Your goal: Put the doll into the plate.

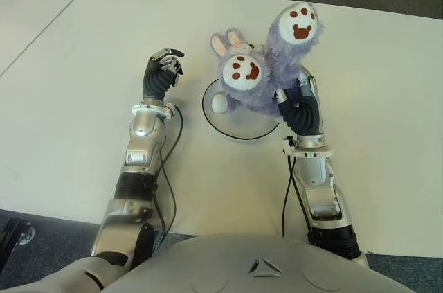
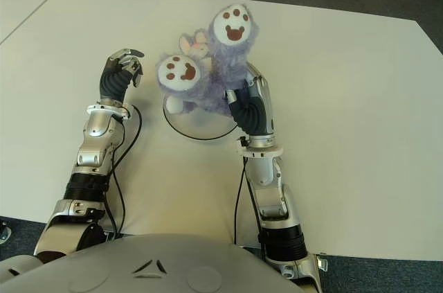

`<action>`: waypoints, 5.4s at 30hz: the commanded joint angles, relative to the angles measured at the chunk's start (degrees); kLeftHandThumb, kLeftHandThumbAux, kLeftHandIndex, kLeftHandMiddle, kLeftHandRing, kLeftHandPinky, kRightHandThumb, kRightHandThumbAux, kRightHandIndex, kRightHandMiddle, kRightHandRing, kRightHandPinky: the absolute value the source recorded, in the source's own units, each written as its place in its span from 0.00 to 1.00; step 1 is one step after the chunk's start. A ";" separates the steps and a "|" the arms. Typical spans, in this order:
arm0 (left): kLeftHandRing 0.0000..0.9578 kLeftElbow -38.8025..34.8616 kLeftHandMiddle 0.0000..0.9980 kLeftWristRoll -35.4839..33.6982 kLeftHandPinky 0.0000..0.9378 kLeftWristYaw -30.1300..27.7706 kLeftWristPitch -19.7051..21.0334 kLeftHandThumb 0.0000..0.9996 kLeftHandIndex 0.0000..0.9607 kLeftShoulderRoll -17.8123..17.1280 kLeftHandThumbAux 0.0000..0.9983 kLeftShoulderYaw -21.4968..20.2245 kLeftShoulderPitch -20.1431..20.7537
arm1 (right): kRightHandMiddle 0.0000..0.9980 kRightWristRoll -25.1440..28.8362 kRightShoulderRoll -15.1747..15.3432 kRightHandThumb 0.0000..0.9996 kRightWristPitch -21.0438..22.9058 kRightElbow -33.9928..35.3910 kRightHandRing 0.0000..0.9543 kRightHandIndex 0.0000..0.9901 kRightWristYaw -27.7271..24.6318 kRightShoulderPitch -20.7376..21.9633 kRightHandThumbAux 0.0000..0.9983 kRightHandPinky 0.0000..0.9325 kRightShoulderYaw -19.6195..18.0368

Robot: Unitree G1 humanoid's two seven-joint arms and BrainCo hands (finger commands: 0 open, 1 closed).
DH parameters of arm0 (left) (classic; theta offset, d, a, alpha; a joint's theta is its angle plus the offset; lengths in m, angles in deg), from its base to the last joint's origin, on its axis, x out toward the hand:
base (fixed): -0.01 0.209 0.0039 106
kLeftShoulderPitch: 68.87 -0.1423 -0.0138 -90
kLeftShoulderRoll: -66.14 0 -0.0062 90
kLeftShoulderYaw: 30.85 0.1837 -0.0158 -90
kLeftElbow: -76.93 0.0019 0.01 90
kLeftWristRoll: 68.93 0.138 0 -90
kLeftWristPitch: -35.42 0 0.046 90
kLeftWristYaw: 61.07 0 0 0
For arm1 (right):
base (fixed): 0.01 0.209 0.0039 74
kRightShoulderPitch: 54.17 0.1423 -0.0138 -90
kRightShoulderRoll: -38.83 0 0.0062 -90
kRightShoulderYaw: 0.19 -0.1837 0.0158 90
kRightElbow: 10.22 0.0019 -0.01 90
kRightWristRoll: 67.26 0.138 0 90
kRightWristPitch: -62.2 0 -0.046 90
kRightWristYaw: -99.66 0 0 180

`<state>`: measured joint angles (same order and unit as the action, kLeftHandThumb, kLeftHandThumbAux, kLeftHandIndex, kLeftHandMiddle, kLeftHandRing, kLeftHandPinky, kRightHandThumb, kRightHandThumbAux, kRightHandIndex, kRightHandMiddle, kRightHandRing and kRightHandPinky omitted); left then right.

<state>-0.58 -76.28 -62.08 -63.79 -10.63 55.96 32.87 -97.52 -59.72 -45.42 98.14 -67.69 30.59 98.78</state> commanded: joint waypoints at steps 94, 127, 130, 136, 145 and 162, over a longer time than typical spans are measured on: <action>0.89 0.33 0.85 -0.34 0.91 0.55 2.89 0.71 0.46 3.51 0.70 0.68 -4.36 | 0.00 6.49 12.40 0.59 16.87 17.59 0.00 0.00 -31.28 -5.49 0.18 0.00 -1.46; 0.89 0.77 0.85 -0.42 0.91 0.27 3.22 0.71 0.46 3.11 0.70 0.64 -3.81 | 0.00 10.97 22.55 0.66 30.62 26.06 0.00 0.00 -44.37 -1.90 0.21 0.00 -7.57; 0.89 0.78 0.84 -0.52 0.91 0.09 3.29 0.71 0.46 3.05 0.70 0.64 -3.77 | 0.00 11.58 23.91 0.65 30.35 26.09 0.00 0.00 -45.29 -1.75 0.21 0.00 -8.74; 0.89 0.95 0.85 -0.54 0.92 0.05 3.14 0.71 0.46 3.03 0.70 0.59 -3.61 | 0.00 18.50 31.16 0.64 34.55 25.09 0.00 0.00 -53.48 6.24 0.21 0.00 -14.12; 0.89 0.84 0.85 -0.67 0.92 -0.24 3.19 0.71 0.46 2.95 0.70 0.70 -3.72 | 0.00 27.93 39.53 0.67 36.05 21.97 0.00 0.00 -62.40 13.47 0.24 0.00 -16.90; 0.90 1.56 0.85 -0.20 0.92 -0.54 2.13 0.71 0.46 2.65 0.70 0.99 -3.73 | 0.00 38.26 43.45 0.69 25.16 9.06 0.00 0.00 -67.09 17.58 0.22 0.05 -20.17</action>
<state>-1.63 -76.78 -62.33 -61.65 -10.44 56.06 32.72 -62.01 -16.54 -18.76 109.51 -133.30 47.66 79.17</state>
